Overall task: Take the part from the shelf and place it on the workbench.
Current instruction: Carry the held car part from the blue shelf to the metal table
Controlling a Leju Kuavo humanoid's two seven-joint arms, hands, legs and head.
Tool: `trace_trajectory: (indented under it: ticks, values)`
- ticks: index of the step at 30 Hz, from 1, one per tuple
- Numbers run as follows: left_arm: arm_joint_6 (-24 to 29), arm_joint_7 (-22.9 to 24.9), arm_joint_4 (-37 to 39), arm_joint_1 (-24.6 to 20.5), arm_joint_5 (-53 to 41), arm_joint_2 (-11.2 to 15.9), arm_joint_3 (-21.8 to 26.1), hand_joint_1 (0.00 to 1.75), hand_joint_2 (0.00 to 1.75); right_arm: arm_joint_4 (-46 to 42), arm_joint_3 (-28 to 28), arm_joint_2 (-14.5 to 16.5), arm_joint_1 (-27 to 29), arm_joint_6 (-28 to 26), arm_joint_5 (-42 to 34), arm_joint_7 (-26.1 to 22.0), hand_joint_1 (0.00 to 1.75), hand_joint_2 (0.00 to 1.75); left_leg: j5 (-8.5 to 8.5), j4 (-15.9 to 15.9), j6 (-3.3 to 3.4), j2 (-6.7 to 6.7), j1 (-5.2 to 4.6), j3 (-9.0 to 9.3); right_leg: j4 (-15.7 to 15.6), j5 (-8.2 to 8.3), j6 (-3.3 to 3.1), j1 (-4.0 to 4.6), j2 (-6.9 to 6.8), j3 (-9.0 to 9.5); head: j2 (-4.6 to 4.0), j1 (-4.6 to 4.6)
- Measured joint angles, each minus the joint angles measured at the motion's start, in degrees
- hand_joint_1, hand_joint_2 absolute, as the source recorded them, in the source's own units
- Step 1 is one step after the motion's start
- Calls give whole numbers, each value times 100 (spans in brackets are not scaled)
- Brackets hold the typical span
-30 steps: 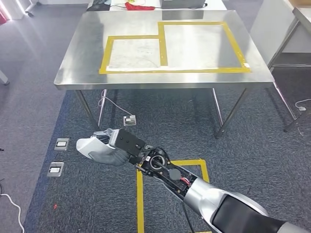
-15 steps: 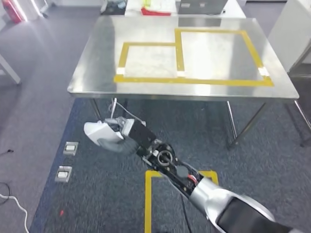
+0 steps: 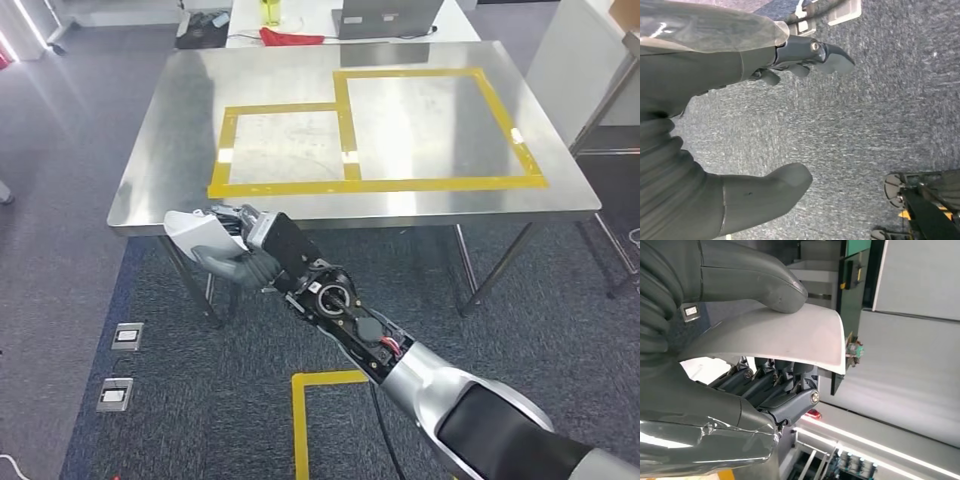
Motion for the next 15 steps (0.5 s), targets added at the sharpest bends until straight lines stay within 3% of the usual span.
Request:
trace_trajectory:
  ticks: [4,5,8,9,10,11,13,15]
  values:
    - [0,1,0,-6,3,-9,-2,0,175,-41,-38,0,-36,1,-1,-12,147,175,-5,-80,151,-4,21,129,209,-136,129,3,-22,31,0,44]
    - [0,1,0,-8,4,-11,-2,0,175,-49,-43,0,-49,1,-1,-13,147,175,-25,-82,177,-5,26,185,462,-223,162,-5,-42,-84,0,65]
    - [0,1,0,-13,5,-5,-2,0,175,-50,-66,-4,-61,2,-4,-14,147,175,-140,-82,210,2,26,318,1586,-673,225,-40,-81,-764,0,138]
    - [1,1,0,-11,8,-3,-2,0,175,-50,-74,-8,-54,1,-14,-15,147,175,-182,-79,209,13,27,369,1765,-770,231,-52,-86,-932,0,160]
    - [5,1,0,-9,11,-2,-2,0,175,-49,-81,-11,-48,-1,-34,-17,147,175,-224,-75,202,26,28,429,1718,-740,233,-60,-96,-996,0,184]
    - [13,1,0,-6,14,-3,-2,0,175,-49,-89,-13,-47,-3,-58,-23,147,175,-270,-71,192,44,29,500,1467,-566,229,-65,-120,-966,0,209]
    - [39,-2,0,-7,16,-9,-2,0,175,-43,-114,-15,-58,-12,-100,-45,147,175,-368,-63,152,83,26,644,655,56,192,-57,-258,-763,0,259]
    - [62,-7,0,-18,15,-9,-2,0,175,-29,-150,-15,-87,-32,-139,-74,147,175,-444,-65,90,128,9,720,174,406,123,-33,-373,-655,0,287]
